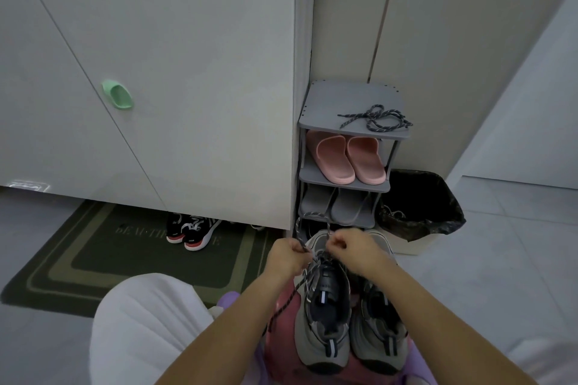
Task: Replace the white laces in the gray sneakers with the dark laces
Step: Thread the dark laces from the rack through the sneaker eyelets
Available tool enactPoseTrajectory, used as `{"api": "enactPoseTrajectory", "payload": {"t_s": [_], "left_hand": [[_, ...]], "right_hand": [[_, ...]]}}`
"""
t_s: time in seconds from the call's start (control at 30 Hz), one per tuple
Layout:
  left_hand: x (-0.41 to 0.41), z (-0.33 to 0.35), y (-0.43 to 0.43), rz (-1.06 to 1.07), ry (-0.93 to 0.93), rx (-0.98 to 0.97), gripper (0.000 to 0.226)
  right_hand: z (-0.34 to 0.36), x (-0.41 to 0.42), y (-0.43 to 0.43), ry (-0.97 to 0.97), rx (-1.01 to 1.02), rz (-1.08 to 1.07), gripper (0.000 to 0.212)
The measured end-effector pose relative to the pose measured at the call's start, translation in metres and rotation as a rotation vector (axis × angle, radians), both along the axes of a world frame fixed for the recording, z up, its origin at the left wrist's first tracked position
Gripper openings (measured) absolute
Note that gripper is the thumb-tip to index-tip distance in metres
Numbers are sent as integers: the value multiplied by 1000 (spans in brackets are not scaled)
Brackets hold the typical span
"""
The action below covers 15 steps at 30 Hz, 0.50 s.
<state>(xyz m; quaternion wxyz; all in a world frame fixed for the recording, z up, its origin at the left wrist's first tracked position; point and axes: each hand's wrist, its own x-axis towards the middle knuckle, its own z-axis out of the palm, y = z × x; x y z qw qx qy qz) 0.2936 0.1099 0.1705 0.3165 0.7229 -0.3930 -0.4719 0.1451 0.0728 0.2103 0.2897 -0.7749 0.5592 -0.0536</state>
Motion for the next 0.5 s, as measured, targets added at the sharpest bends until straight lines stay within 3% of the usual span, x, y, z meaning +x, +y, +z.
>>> {"api": "enactPoseTrajectory", "payload": {"t_s": [0.13,0.23,0.5], "left_hand": [[-4,-5,-2,-130,-197,-36,12],[-4,-4,-2,-191,-323,-52,34],[-3,-9,-9,-163,-233,-12,40]], "right_hand": [[-23,-9,9,150,64,164,27],[-29,-10,11,212,45,198,29],[-35,4,12,190,-23,92,27]]}}
